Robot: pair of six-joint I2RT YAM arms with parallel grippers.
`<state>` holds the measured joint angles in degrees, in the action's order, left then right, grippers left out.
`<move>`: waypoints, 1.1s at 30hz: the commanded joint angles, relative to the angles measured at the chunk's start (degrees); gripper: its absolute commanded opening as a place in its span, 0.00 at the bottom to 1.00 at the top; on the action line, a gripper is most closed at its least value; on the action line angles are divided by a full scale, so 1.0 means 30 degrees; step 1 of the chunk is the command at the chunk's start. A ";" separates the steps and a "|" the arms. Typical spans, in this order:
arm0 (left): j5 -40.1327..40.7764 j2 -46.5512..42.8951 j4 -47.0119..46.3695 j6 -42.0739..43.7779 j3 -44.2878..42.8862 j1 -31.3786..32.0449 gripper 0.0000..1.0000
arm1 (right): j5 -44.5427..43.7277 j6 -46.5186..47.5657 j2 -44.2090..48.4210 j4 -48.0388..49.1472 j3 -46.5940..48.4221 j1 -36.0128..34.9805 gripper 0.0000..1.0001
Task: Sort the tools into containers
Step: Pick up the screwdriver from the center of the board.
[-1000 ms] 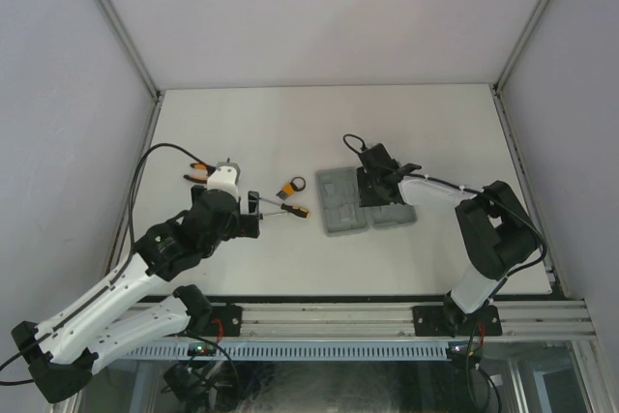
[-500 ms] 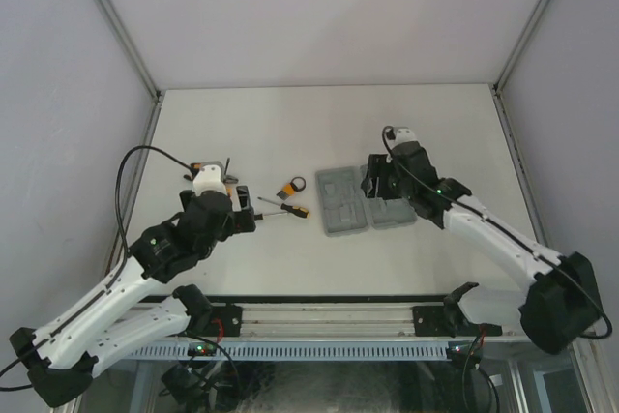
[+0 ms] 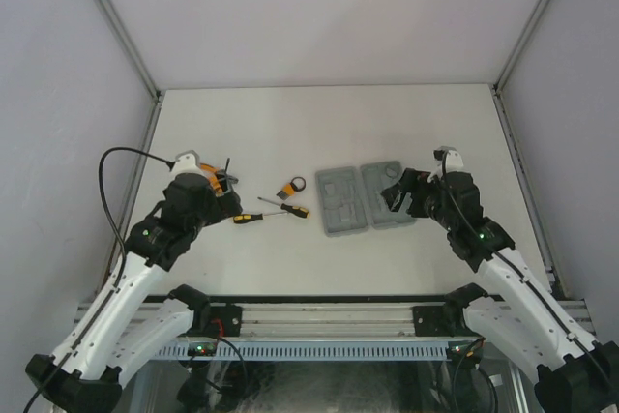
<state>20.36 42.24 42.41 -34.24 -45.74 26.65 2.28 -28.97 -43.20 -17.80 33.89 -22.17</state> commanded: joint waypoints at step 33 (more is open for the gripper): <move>-0.2974 0.0686 -0.0749 0.3152 0.0099 -0.3467 0.96 | 0.0172 0.3886 -0.8762 -0.1059 0.5014 -0.1752 0.64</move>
<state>10.37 43.90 42.26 -25.32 -45.76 16.64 1.78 -21.17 -67.51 -21.43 44.01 -25.61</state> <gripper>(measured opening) 0.968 0.646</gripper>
